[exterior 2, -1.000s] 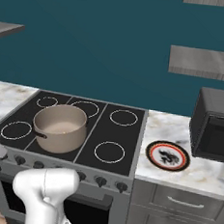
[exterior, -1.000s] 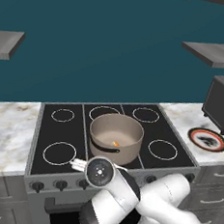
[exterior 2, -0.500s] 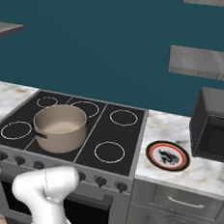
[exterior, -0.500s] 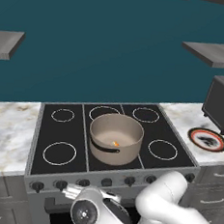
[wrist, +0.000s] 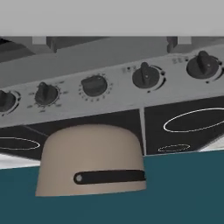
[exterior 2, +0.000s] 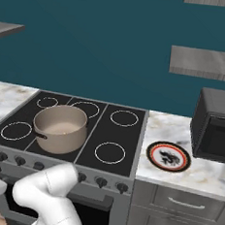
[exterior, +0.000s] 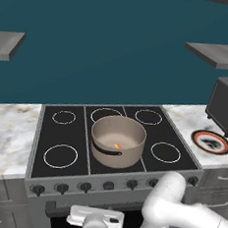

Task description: Retrieve the frozen meat and place it in the pot on a burner. Then turn the burner on.

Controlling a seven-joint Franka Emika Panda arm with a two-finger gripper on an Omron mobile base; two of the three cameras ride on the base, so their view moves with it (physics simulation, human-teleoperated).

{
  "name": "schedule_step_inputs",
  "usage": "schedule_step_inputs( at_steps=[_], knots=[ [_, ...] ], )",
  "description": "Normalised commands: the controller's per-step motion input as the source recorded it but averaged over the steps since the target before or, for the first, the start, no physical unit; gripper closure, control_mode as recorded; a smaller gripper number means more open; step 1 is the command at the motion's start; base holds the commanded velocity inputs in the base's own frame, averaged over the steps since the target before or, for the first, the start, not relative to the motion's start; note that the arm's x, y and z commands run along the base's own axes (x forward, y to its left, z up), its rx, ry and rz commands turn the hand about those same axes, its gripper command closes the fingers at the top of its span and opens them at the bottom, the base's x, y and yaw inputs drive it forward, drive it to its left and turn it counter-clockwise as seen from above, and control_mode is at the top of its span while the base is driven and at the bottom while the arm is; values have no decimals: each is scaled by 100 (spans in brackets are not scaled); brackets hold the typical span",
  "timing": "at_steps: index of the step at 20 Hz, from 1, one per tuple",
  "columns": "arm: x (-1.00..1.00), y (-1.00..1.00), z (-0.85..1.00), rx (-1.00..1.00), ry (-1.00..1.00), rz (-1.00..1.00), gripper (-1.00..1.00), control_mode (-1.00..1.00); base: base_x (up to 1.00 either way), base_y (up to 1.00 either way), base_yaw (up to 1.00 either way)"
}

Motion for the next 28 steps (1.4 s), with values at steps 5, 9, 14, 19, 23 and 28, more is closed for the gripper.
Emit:
schedule_step_inputs(
  at_steps=[5, 9, 14, 19, 23, 28],
  knots=[
    [3, 3, -4, -8, -21, 2, -100, -100, 0, 0, 0],
    [0, 8, -4, -14, -7, 0, -100, -100, 0, 0, 0],
    [7, 23, 0, 0, 0, 0, -100, -100, 0, 0, 0],
    [8, 13, 0, -1, 0, 0, -100, -100, 0, 0, 0],
    [13, 10, 0, -7, -2, 0, -100, -100, 0, 0, 0],
    [3, 0, 0, -5, -6, 0, -100, -100, 0, 0, 0]
  ],
)
